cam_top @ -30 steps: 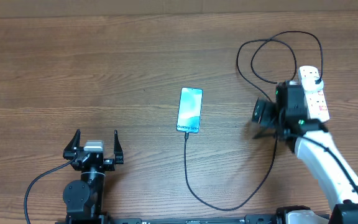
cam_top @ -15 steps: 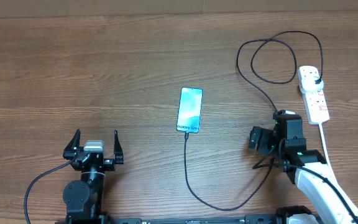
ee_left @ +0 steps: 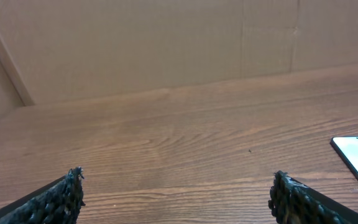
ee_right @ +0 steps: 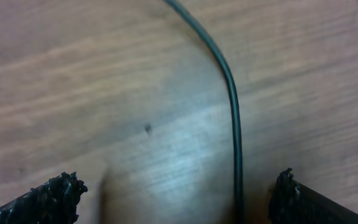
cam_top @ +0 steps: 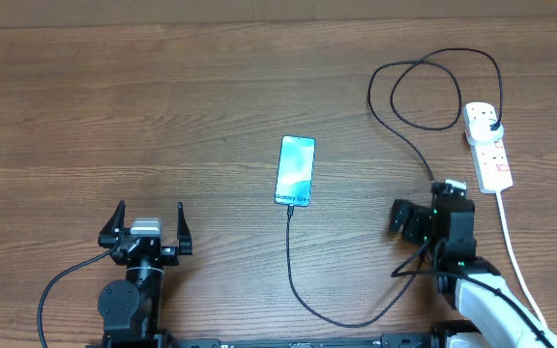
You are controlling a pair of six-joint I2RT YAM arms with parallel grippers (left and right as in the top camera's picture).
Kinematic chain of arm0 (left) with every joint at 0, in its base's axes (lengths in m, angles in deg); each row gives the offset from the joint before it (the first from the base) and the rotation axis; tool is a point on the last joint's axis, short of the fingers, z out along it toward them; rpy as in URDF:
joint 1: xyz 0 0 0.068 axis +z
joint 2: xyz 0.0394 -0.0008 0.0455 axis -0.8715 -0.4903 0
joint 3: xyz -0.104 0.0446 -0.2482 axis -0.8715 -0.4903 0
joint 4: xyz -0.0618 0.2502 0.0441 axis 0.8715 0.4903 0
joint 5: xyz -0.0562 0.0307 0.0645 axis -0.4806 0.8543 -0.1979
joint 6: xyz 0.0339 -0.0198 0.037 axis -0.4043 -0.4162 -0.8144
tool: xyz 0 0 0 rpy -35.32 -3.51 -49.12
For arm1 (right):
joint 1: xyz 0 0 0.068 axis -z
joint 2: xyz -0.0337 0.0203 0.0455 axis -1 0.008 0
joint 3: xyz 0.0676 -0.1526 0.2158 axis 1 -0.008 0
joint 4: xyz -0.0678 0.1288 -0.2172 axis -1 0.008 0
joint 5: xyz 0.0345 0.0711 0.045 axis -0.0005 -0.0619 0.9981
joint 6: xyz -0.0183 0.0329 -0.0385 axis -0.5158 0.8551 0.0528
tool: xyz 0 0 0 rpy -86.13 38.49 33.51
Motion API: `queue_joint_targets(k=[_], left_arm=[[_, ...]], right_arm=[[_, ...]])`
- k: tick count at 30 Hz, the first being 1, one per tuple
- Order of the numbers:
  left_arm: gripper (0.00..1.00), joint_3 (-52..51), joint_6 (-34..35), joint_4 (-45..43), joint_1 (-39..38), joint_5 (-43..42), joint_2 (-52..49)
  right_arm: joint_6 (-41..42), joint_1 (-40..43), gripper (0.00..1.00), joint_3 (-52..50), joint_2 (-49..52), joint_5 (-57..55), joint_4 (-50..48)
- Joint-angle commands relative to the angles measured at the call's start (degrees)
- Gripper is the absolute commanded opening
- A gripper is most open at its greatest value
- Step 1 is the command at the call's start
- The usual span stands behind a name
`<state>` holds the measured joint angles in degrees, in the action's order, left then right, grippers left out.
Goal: Plug charger to phone and switch on socket
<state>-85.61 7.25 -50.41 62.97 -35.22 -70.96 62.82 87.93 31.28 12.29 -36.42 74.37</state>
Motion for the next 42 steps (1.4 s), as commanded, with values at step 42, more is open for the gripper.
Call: queue_joint_targets(k=[42], left_arm=[[1.00,-0.20,-1.09,0.13,-0.37,0.35,0.61]], right_arm=[[0.15,0.72,1.00,-12.50,-35.95,3.56,7.19]])
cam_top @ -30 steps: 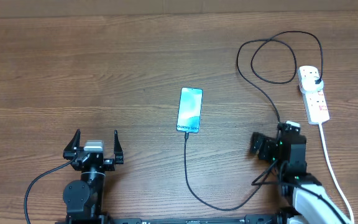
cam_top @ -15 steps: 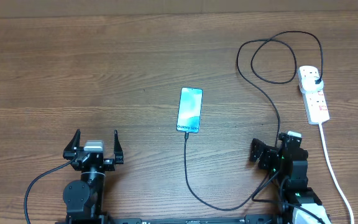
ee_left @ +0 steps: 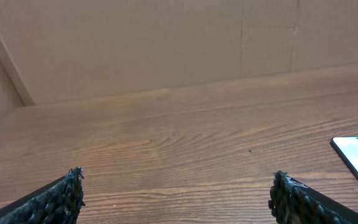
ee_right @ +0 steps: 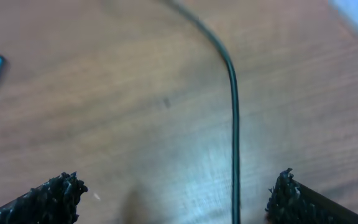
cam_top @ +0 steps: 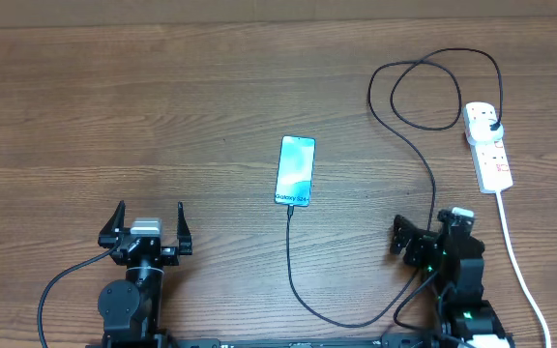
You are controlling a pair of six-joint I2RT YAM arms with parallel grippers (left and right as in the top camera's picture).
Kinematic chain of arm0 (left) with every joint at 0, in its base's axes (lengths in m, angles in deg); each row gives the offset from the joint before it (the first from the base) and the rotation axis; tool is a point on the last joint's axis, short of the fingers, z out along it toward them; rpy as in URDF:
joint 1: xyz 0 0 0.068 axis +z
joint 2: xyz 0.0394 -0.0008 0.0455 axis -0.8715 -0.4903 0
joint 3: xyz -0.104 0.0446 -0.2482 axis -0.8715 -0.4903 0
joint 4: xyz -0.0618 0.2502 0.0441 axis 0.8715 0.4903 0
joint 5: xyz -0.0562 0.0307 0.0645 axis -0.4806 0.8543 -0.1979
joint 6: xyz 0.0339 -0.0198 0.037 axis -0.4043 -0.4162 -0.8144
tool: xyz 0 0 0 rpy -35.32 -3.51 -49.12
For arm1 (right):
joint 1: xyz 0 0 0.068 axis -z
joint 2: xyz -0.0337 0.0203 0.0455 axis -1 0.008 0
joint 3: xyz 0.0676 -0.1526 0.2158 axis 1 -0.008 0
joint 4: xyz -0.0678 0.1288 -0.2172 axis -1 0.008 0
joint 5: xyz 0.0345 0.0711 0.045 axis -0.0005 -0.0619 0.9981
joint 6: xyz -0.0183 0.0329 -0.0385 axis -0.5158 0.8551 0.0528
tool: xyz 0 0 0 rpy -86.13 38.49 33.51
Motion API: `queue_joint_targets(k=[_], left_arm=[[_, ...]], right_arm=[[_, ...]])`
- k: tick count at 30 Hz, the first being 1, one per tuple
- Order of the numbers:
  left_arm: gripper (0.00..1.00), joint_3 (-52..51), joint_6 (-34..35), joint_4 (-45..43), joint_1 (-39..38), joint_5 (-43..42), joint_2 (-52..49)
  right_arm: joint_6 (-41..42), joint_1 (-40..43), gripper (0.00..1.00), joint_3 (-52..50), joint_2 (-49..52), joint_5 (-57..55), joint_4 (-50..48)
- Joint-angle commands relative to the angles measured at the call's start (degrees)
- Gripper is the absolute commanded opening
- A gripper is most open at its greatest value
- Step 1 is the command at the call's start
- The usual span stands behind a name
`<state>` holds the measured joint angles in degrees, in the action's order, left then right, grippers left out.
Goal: Plug charger to phone and switch on socket
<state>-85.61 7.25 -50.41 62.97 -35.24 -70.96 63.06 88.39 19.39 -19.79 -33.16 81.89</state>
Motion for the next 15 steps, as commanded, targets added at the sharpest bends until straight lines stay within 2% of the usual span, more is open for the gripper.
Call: queue_joint_targets(k=[1,6,15], left_arm=[[1.00,-0.20,-1.09,0.11,-0.37,0.37,0.61],[1.00,-0.20,-1.09,0.13,-0.37,0.37,0.61],[1.00,-0.20,-1.09,0.13,-0.37,0.37,0.61]], right_arm=[[-0.07,0.26,1.00,-0.61,-6.27,0.33,-0.33],[-0.07,-0.31,1.00,-0.61,-16.59,0.39,-0.35],[-0.15,-0.59,1.00,-0.61,-25.40,1.57,-0.28]])
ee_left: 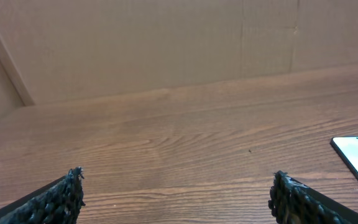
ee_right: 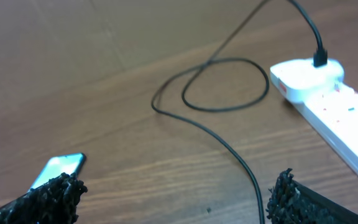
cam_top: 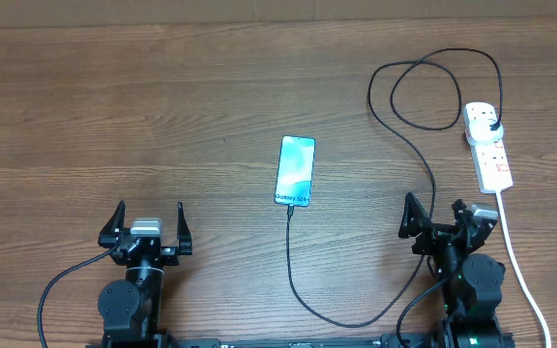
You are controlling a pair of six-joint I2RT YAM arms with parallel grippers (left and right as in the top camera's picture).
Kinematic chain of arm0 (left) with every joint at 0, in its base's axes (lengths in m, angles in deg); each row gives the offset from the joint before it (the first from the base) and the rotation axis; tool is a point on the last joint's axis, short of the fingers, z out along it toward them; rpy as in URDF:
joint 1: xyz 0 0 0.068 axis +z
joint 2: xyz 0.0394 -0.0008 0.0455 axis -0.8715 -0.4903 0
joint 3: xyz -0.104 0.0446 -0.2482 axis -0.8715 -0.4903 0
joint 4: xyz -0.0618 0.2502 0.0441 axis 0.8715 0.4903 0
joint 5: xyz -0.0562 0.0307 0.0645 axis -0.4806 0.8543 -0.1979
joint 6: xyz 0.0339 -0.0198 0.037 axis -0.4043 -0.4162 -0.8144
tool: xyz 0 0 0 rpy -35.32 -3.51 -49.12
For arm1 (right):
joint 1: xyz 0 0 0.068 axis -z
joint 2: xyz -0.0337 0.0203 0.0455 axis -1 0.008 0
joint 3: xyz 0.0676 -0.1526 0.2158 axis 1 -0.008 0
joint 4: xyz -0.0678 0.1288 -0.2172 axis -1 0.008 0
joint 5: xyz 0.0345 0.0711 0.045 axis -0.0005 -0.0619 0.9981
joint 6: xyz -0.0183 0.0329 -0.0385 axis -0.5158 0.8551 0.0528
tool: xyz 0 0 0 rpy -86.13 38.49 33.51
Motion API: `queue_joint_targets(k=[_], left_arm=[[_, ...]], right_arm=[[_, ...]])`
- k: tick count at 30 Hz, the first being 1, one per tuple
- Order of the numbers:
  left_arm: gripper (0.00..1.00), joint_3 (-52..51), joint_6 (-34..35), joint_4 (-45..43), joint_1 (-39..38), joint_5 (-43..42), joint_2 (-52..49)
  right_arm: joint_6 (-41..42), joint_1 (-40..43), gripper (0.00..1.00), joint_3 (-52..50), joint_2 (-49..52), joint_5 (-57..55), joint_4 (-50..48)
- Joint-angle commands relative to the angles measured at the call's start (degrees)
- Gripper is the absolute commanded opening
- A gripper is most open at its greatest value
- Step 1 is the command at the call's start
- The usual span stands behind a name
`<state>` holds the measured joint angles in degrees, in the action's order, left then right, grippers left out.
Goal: Plug charger to phone and switch on socket
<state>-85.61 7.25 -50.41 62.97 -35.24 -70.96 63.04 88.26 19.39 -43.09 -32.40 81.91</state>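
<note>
The phone (cam_top: 295, 170) lies face up mid-table with its screen lit, and the black charger cable (cam_top: 291, 261) runs into its near end. That cable loops right and back to a plug in the white socket strip (cam_top: 487, 147) at the far right. The phone's corner (ee_right: 58, 168) and the strip (ee_right: 328, 106) also show in the right wrist view. My right gripper (cam_top: 440, 220) sits open near the front edge, right of the phone, holding nothing. My left gripper (cam_top: 149, 227) rests open at the front left, empty, with the phone's edge at its right.
The strip's white lead (cam_top: 515, 261) runs down the right side toward the front edge. Black cable coils (cam_top: 424, 92) lie at the back right. A brown cardboard wall (ee_left: 166, 43) stands behind the wooden table (cam_top: 114, 116).
My right gripper has drawn back toward the front edge and tilted up, so its camera now takes in the phone and the socket strip. The left arm is unchanged.
First my right gripper stood open, low over the cable right of the phone, further out on the table. Then it was nearer the front edge, still looking down at the cable. Now it rests at the front, level. Phone, cable, strip and left arm stayed put.
</note>
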Motion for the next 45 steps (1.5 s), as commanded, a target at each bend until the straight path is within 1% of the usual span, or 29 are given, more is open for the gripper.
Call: queue_joint_targets(k=[1,8,13,19,45], left_arm=[[1.00,-0.20,-1.09,0.13,-0.37,0.37,0.61],[0.99,-0.20,-1.09,0.13,-0.37,0.37,0.61],[1.00,-0.20,-1.09,0.13,-0.37,0.35,0.61],[1.00,-0.20,-1.09,0.13,-0.37,0.35,0.61],[0.99,-0.20,-1.09,0.13,-0.37,0.35,0.61]], right_arm=[[-0.81,-0.61,1.00,-0.61,-3.19,0.85,-0.31],[-7.32,-2.97,1.00,-0.61,-10.86,1.70,-0.24],[-8.55,-3.58,1.00,-0.61,-11.58,2.21,-0.24],[-12.50,-3.58,1.00,-0.61,-11.58,3.61,-0.33],[-11.58,-3.48,1.00,-0.59,-11.58,3.54,-0.52]])
